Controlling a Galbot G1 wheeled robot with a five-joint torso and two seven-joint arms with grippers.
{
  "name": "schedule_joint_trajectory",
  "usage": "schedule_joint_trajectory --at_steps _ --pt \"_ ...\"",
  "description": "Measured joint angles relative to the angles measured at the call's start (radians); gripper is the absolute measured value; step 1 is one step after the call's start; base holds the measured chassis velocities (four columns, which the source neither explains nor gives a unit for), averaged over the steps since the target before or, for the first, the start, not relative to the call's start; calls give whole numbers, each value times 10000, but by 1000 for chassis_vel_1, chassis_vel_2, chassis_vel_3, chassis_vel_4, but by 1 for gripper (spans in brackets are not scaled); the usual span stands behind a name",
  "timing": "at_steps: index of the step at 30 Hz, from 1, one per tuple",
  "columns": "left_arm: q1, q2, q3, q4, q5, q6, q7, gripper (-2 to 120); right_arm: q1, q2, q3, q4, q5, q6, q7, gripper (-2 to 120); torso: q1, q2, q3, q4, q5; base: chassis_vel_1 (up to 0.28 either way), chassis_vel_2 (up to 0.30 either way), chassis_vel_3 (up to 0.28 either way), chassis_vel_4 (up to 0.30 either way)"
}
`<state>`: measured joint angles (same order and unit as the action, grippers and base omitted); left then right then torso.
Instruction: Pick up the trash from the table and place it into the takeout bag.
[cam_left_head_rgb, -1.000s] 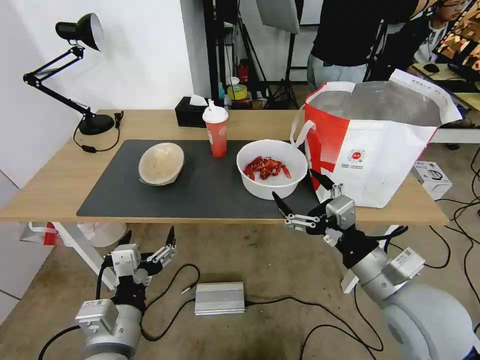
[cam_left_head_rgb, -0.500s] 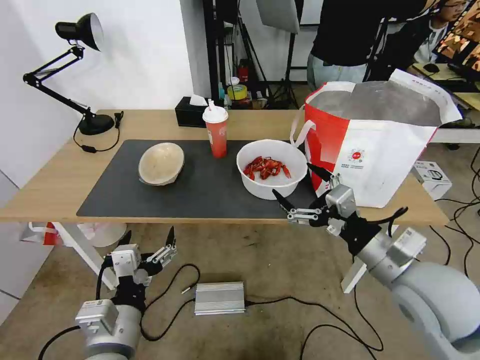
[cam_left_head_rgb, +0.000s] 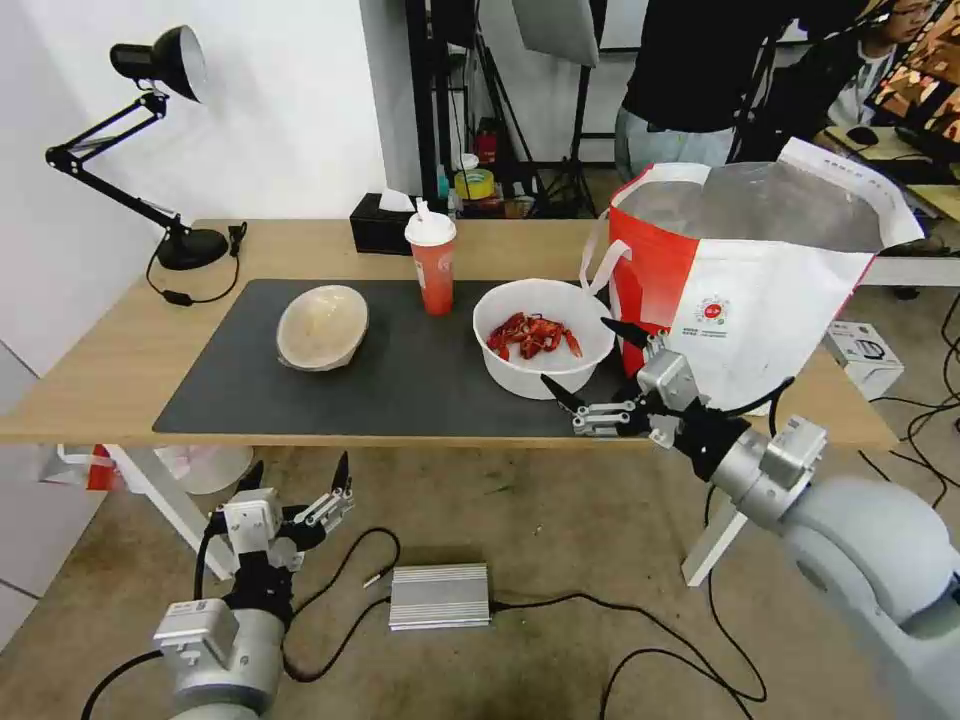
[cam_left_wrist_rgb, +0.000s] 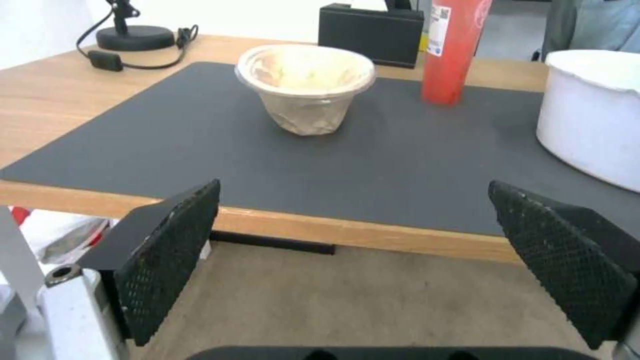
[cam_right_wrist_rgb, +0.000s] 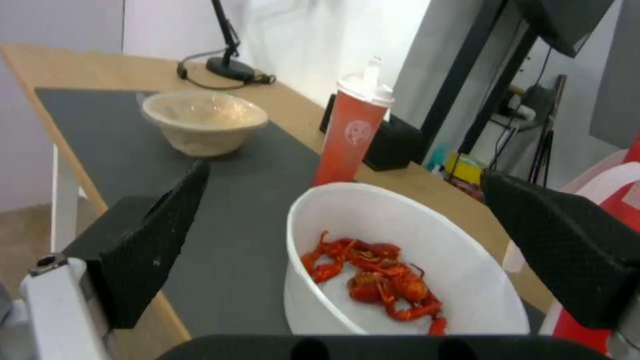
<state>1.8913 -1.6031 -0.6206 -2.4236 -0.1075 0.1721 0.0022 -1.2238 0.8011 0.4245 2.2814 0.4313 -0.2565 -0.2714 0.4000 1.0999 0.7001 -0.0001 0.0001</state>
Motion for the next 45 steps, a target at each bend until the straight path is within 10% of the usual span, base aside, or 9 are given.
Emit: schedule_joint_trajectory --at_steps 45 --pt "-78 -4 118 244 37 -18 -76 99 2925 -2296 -2297 -1317 1025 -851 -660 100 0 0 0 1 0 0 0 0 0"
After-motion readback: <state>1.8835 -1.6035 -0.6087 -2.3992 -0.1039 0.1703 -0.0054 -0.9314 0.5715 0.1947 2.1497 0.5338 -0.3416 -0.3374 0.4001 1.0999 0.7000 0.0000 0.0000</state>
